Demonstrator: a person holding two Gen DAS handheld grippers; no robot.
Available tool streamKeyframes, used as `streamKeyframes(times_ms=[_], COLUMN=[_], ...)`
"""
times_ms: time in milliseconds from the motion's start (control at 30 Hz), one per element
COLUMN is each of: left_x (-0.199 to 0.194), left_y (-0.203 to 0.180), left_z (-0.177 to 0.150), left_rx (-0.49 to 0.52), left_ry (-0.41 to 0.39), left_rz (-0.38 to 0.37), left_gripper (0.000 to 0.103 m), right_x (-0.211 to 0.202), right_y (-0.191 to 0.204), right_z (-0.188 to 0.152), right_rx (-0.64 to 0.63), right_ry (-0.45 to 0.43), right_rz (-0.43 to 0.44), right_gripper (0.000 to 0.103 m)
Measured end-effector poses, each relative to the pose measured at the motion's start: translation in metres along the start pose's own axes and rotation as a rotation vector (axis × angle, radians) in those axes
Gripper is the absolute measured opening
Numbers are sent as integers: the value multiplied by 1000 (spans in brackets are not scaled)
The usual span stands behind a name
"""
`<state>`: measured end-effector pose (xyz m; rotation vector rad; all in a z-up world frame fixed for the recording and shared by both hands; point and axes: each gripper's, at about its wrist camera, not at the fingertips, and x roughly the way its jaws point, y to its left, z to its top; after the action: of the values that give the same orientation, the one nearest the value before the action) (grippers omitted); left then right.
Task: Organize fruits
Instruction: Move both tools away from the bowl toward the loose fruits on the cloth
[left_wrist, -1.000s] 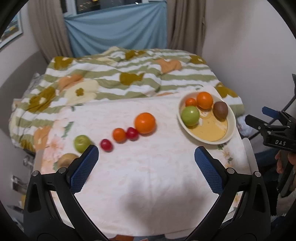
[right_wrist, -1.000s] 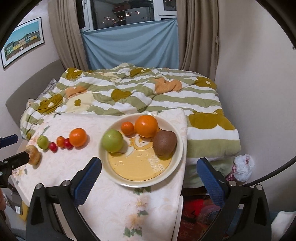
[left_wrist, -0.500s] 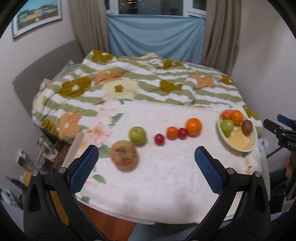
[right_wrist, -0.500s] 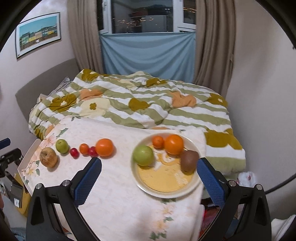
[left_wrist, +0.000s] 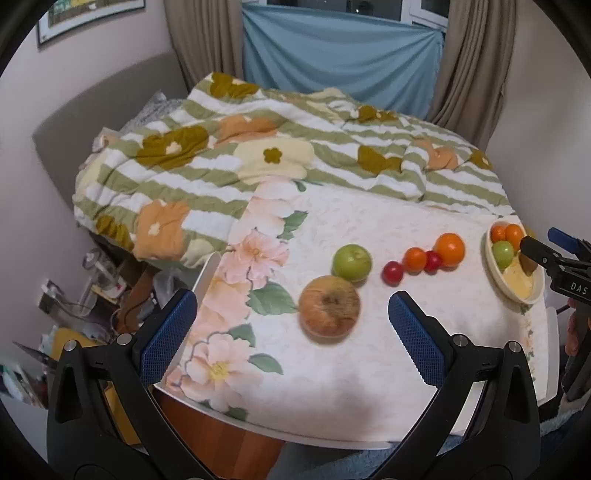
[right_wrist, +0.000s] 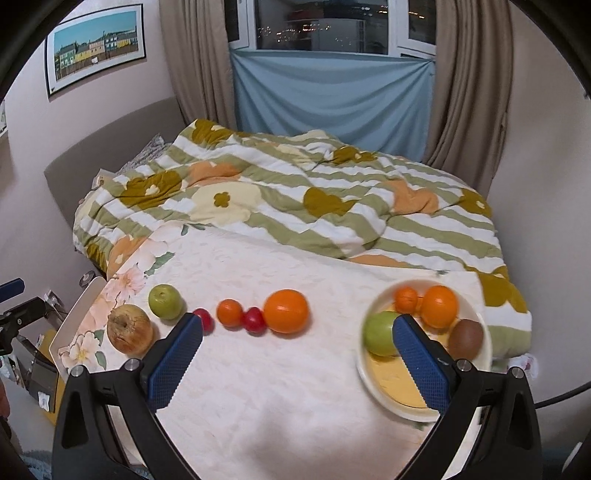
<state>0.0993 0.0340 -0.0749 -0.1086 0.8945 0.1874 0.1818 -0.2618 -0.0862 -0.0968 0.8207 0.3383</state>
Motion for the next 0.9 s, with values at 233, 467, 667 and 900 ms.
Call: streamKeyframes(times_ms=[233, 467, 667, 900], left_x=[45, 87, 107, 120], left_y=[25, 34, 23, -2], left_z=[6, 2, -8, -14], left_rx=[8, 20, 3, 14], left_ry=[97, 188, 239, 266], left_rz=[-57, -121, -148, -107], left_gripper=[103, 103, 103, 103], right_x=[38, 75, 98, 121], right_y=[30, 57, 66, 65], right_z=[8, 15, 14, 8], right_rx=[-7, -87, -200, -347], right_ry=[52, 71, 111, 168], right_rz=[-2, 6, 43, 137], right_gripper=[102, 102, 102, 101])
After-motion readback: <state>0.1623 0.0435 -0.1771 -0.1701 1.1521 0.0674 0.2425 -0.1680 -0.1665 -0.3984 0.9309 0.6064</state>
